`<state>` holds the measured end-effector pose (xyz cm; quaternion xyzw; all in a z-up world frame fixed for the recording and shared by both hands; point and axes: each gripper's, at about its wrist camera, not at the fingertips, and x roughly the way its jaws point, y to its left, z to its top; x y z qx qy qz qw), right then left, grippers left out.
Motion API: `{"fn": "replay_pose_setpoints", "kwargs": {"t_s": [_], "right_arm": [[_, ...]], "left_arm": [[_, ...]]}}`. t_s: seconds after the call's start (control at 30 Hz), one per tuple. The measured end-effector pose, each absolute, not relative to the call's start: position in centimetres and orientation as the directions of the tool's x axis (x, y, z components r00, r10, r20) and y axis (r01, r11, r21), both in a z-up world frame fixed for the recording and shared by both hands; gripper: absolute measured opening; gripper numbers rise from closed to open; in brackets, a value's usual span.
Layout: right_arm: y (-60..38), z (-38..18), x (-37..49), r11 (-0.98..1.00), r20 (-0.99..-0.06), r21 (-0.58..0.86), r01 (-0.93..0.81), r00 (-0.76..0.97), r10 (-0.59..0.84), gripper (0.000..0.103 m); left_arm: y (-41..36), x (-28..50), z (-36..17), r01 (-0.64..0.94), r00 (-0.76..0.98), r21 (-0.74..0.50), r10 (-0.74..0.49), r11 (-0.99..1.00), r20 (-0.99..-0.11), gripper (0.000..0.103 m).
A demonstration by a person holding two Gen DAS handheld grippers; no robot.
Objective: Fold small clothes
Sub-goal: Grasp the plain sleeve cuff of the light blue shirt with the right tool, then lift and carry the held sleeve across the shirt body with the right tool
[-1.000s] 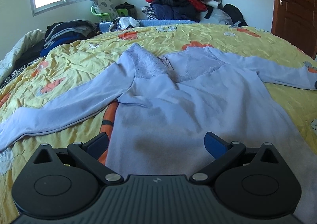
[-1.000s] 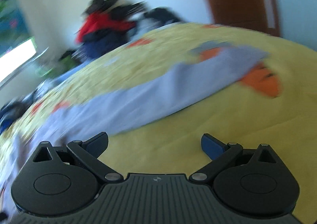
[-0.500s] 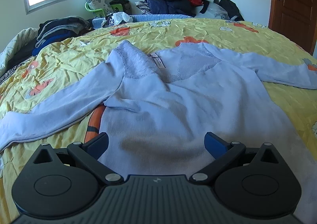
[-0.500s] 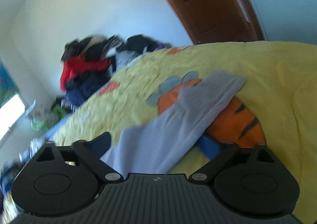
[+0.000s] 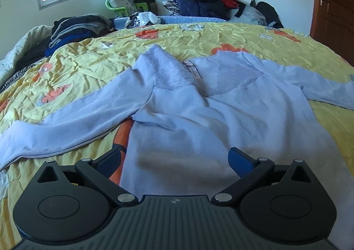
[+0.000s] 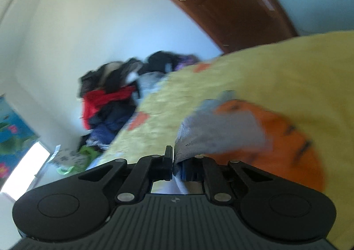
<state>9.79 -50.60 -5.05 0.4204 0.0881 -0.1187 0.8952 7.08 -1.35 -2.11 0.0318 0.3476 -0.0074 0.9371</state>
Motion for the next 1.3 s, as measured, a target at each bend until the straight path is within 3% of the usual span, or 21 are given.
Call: {"fn": "replay_pose_setpoints", "kwargs": {"t_s": [0.27,0.47,0.63,0.67,0.73,0.77,0.8,0.83,0.9,1.0,1.1,1.23,1.3], "right_arm": [[-47.9,3.0,10.1,0.756,-0.085,0.614,0.229,0.971,-0.225,0.012],[-48.4,6.4,9.7,0.802,-0.075,0.489,0.344,0.932,-0.355,0.007],[-47.0,5.1,11.7,0.815,-0.129,0.534,0.227,0.974,-0.187,0.006],[-46.9,4.6,11.8,0.806,-0.137,0.549,0.222,0.975,-0.176,0.010],[-47.0,3.5,12.1,0.768,-0.175,0.590,0.249,0.968,-0.179,0.031],[-47.1,2.6,12.0,0.736,-0.201,0.622,0.268,0.963,-0.180,0.065],[-47.9,1.3,11.4,0.683,-0.229,0.669,0.292,0.956,-0.185,0.090],[-48.3,0.0,10.7,0.639,-0.248,0.702,0.316,0.949,-0.196,0.093],[-49.1,-2.3,9.1,0.587,-0.288,0.730,0.350,0.936,-0.201,0.086],[-49.6,-5.3,6.4,0.558,-0.370,0.711,0.428,0.902,-0.221,0.083],[-48.7,-6.4,5.2,0.642,-0.436,0.573,0.510,0.852,-0.289,0.078],[-46.0,-5.8,7.7,0.816,-0.508,0.231,0.530,0.781,-0.363,0.082],[-47.0,-6.0,7.9,0.819,-0.493,0.292,0.494,0.811,-0.314,0.080]], "left_arm": [[0.5,6.7,-1.7,-0.006,0.767,0.054,0.039,0.999,-0.640,0.103],[1.7,6.9,-2.0,-0.033,0.755,0.011,0.032,0.999,-0.655,0.103],[1.6,6.6,-1.8,-0.026,0.760,0.024,0.035,0.999,-0.649,0.103],[1.6,6.4,-1.7,-0.027,0.765,0.025,0.037,0.999,-0.643,0.103],[1.7,6.2,-1.5,-0.030,0.770,0.031,0.042,0.999,-0.637,0.103],[1.8,6.1,-1.5,-0.029,0.770,0.034,0.044,0.999,-0.636,0.103],[1.8,6.2,-1.6,-0.026,0.770,0.037,0.043,0.999,-0.637,0.103],[1.8,6.2,-1.7,-0.024,0.768,0.040,0.043,0.999,-0.639,0.103],[1.6,6.3,-1.9,-0.020,0.763,0.043,0.043,0.999,-0.645,0.103],[1.3,6.5,-2.0,-0.009,0.758,0.044,0.036,0.999,-0.652,0.103],[0.7,6.6,-2.1,0.004,0.756,0.053,0.032,0.999,-0.654,0.103],[0.0,6.6,-2.3,0.014,0.752,0.070,0.035,0.997,-0.658,0.103],[-0.2,6.7,-2.3,0.022,0.744,0.069,0.030,0.997,-0.667,0.103]]}}
